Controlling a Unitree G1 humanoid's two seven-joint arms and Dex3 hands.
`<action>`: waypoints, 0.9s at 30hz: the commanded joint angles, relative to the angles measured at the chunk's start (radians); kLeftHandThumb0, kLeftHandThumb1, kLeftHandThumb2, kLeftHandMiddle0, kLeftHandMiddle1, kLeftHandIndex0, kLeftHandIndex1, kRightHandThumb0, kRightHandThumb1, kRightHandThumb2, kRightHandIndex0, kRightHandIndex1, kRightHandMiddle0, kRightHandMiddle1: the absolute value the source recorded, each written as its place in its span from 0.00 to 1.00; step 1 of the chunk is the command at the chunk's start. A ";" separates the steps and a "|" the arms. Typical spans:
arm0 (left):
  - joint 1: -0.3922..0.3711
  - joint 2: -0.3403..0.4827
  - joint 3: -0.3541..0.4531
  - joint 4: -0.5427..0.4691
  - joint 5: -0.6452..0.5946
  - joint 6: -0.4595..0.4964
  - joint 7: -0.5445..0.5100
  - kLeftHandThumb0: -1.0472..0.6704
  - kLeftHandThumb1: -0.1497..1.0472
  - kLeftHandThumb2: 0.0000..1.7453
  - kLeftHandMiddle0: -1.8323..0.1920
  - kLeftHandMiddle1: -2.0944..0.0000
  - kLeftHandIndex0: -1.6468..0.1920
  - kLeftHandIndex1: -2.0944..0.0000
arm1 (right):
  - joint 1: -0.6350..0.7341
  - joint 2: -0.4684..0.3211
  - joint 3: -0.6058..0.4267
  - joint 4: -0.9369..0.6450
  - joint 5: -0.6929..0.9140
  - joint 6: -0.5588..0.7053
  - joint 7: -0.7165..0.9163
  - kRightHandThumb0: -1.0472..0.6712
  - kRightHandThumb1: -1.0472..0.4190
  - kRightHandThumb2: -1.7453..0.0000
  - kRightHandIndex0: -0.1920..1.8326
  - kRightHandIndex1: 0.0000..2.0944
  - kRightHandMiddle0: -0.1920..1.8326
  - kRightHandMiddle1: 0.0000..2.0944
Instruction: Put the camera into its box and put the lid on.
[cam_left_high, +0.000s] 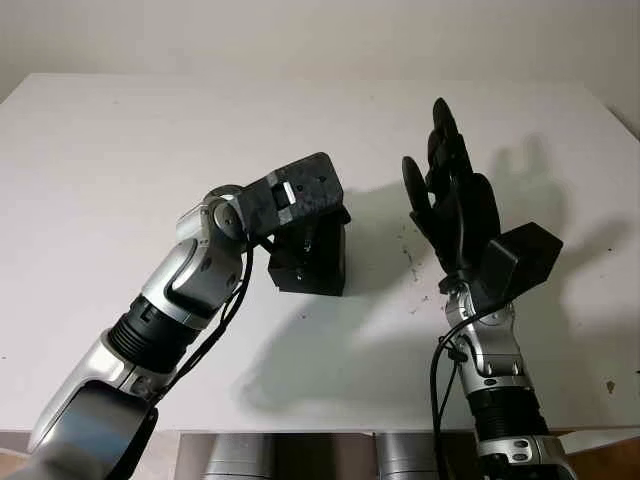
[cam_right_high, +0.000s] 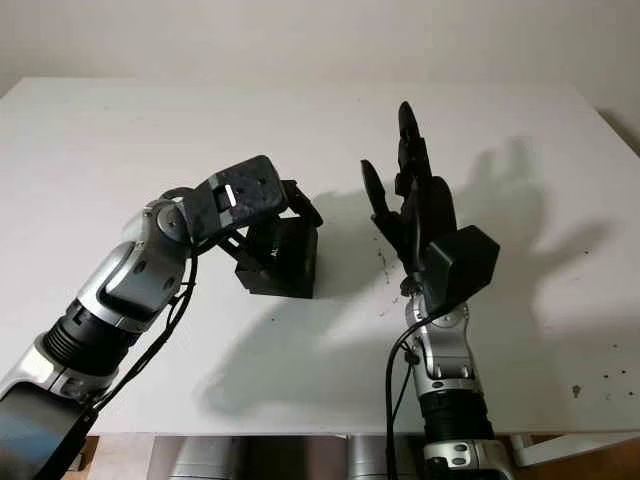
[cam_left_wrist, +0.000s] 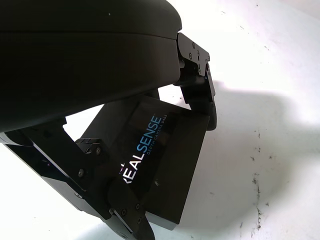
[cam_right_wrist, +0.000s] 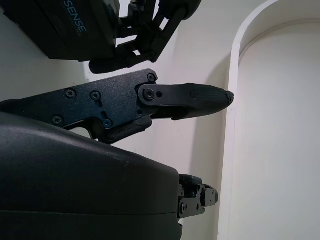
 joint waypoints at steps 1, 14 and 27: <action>-0.024 -0.015 -0.021 -0.004 0.002 -0.001 -0.008 0.52 0.88 0.03 0.67 0.24 0.71 0.32 | 0.003 0.003 0.002 -0.026 0.000 0.001 -0.001 0.21 0.00 0.81 0.05 0.03 0.12 0.03; 0.029 0.034 -0.084 -0.046 0.044 0.036 -0.059 0.46 0.90 0.03 0.76 0.24 0.79 0.37 | 0.004 0.008 -0.004 -0.023 0.016 -0.003 0.007 0.21 0.00 0.81 0.05 0.03 0.13 0.03; -0.044 0.103 -0.272 -0.152 0.058 0.242 -0.262 0.19 1.00 0.29 1.00 1.00 1.00 1.00 | 0.007 0.006 -0.004 -0.021 0.023 -0.011 0.019 0.21 0.00 0.81 0.06 0.03 0.13 0.03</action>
